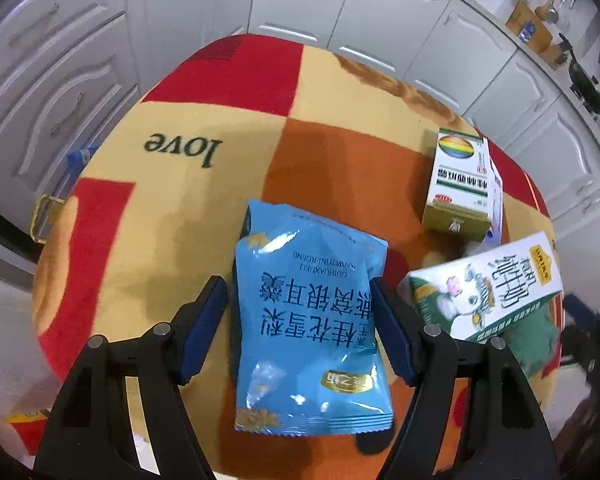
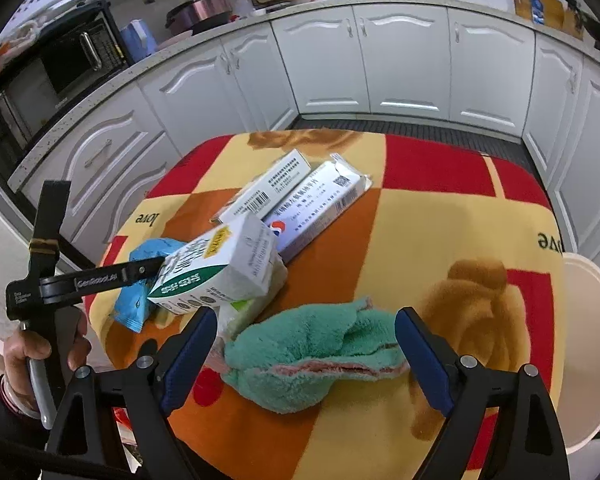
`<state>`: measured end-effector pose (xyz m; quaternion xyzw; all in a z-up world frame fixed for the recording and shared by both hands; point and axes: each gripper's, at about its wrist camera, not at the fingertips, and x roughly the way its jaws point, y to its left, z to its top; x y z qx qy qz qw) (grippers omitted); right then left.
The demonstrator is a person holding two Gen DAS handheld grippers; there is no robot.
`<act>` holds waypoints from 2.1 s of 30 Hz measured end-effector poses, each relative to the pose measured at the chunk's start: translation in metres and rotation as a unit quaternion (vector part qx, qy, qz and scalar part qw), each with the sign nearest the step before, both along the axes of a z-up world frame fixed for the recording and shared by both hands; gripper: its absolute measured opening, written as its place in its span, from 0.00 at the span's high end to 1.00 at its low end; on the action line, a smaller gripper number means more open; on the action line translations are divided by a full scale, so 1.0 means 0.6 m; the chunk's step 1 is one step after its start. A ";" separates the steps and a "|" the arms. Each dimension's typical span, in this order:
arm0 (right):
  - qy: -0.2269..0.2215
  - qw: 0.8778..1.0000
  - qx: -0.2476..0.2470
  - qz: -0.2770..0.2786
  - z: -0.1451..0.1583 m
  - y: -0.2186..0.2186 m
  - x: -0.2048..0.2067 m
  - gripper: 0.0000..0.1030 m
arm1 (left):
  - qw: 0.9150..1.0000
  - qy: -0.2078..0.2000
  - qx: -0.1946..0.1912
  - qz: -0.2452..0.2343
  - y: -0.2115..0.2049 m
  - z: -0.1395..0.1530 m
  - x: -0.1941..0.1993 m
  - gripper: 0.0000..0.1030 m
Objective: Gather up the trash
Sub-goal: 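Grasp the blue snack packet with the left tool, then grasp the white milk carton with the right tool while the left tool holds the packet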
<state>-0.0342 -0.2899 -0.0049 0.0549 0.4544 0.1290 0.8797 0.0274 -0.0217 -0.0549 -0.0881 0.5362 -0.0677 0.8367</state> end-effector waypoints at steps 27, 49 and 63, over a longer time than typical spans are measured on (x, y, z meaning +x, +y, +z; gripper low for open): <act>0.029 0.999 -0.010 -0.028 -0.014 0.045 0.103 0.50 | 0.997 -0.052 0.057 -0.019 0.039 0.031 -0.047 0.54; 0.069 0.997 0.007 0.017 -0.028 0.152 0.162 0.27 | 0.997 -0.064 0.039 0.000 0.075 0.031 -0.064 0.54; 0.051 0.998 -0.009 -0.037 -0.049 0.177 0.149 0.29 | 0.998 -0.065 0.023 0.004 0.077 0.027 -0.061 0.54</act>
